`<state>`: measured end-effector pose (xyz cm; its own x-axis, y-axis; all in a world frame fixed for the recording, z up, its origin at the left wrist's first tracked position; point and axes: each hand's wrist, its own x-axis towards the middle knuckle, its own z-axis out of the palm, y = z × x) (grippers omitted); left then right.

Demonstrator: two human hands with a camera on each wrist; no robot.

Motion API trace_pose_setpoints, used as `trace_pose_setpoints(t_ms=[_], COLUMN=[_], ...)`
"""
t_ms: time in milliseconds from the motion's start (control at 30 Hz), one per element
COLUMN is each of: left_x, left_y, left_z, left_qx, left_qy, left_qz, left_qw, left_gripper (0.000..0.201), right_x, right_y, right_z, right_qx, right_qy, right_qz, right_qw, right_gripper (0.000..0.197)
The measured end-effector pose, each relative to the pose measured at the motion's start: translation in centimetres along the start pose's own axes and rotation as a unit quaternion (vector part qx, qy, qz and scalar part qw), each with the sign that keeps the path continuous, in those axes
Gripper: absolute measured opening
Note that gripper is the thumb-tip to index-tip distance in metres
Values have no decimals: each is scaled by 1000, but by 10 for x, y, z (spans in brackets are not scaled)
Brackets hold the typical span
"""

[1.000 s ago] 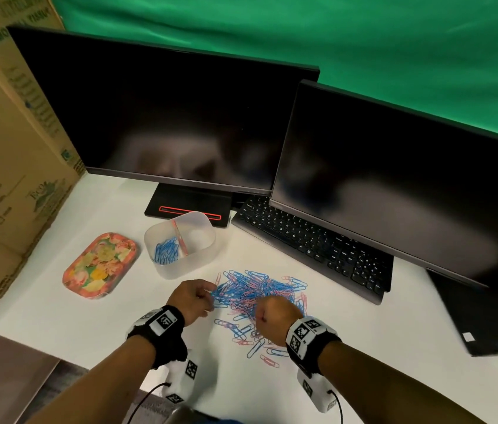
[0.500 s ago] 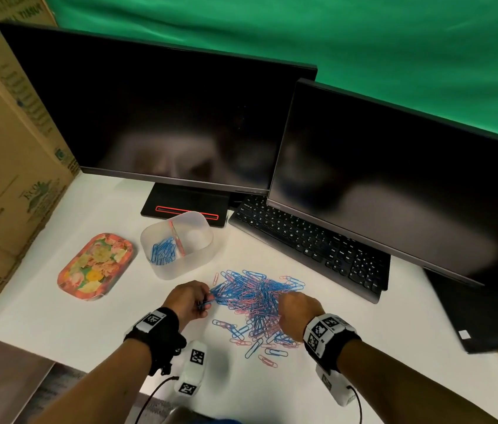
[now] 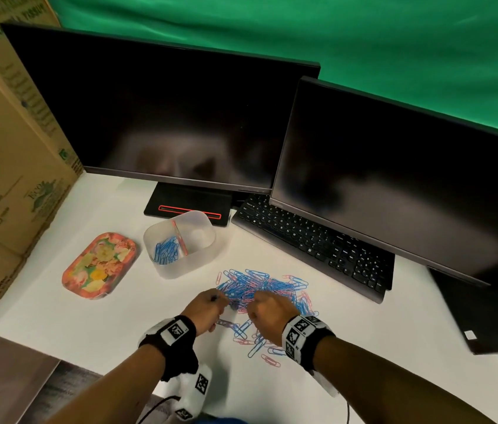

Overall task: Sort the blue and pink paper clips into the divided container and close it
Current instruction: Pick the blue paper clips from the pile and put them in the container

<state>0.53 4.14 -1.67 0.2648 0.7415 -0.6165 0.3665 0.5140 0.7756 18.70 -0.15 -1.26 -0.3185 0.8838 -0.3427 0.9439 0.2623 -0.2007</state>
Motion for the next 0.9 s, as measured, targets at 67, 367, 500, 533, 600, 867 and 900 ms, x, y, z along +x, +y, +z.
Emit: trace_pose_setpoints(t_ms=[67,367,500,533,600,867,900], left_x=[-6,-7,-4,-4,-4,-2,-3], left_y=[-1,-8,-9,-10,-9,1,3], left_z=[2,13,11,10,6,-22,-24], left_qx=[154,465,450,438,390,117,90], left_qy=[-13,-50,-48,-48,-41,74,72], left_qz=[60,208,196,193,184,132,123], left_qw=[986,859,870,877,901,982,986], left_gripper=[13,11,9,13,19,19,18], right_x=[-2,-5,-3,-3,-4,-2,0], right_y=[3,12,10,8,4,-14,-16], right_z=[-3,-26,-30,-31,-30,-9,-7], right_qx=[69,254,276,272,246,68,44], right_qy=[36,97,75,57,15,-69,-69], right_qz=[18,67,73,71,63,18,7], right_qw=[997,960,956,958,967,995,997], right_gripper=[14,5,12,16,20,26,23])
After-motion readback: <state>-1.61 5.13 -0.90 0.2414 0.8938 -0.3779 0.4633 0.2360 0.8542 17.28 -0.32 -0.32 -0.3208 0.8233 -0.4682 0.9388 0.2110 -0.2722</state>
